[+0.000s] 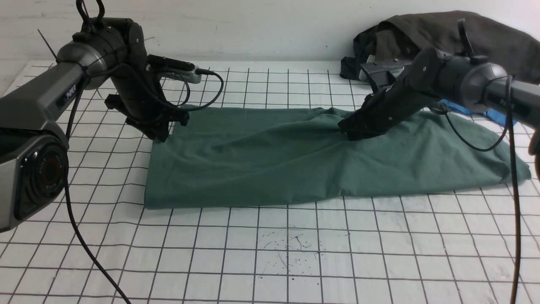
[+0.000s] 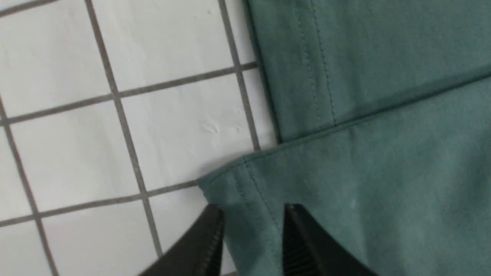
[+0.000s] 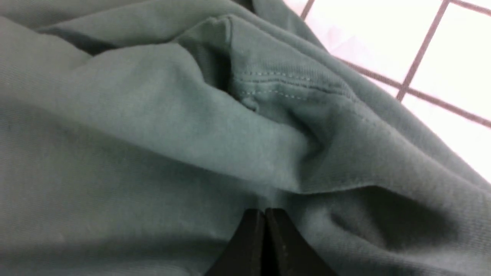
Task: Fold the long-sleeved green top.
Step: Use the right arm to clamp the right edge of the fabric
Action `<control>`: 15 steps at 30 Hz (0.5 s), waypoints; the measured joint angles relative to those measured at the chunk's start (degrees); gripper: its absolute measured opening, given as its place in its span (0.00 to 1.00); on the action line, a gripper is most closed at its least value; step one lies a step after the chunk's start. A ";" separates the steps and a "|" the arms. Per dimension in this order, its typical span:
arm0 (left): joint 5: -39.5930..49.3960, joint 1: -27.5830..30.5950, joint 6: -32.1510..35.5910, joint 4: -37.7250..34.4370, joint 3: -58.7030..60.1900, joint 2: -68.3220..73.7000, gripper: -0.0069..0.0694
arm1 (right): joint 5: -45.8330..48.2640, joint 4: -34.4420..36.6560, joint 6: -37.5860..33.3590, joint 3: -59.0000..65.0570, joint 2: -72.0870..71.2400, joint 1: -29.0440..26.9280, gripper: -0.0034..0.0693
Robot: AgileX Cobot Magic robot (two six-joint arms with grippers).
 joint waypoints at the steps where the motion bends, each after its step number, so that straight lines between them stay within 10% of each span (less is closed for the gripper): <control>1: -0.57 0.09 -0.55 -0.01 0.00 0.40 0.49 | 0.19 0.17 0.00 0.00 0.00 0.00 0.03; 6: -4.23 0.23 -2.07 -0.13 0.00 1.77 0.63 | 0.94 1.06 0.00 0.00 0.00 0.00 0.03; 15: -5.00 -0.43 -0.64 -0.60 0.12 1.30 0.13 | 1.12 1.06 -0.29 0.00 0.00 0.00 0.03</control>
